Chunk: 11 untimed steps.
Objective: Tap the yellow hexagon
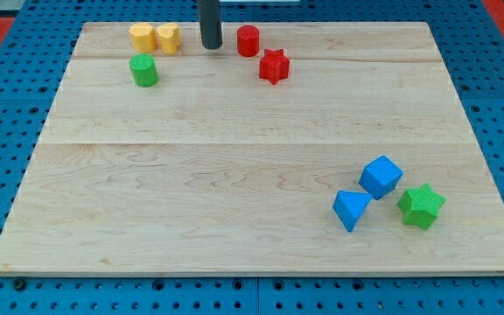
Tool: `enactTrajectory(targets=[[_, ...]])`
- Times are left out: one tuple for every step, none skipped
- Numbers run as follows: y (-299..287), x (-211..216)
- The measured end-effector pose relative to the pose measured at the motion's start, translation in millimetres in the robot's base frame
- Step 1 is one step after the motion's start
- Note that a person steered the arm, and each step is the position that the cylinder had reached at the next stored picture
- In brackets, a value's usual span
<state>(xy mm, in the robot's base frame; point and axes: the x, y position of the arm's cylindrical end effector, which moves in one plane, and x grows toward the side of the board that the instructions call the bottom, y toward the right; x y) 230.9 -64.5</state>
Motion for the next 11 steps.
enactTrajectory(targets=[[69.0,1.4],[166.0,10.8],[213.1,13.7],[185.3,17.6],[164.9,20.9],[122.8,-21.2],[67.1,-37.2],[18.9,-38.5],[-42.5,-38.4],[-99.6,-38.6],[-162.6,-38.7]])
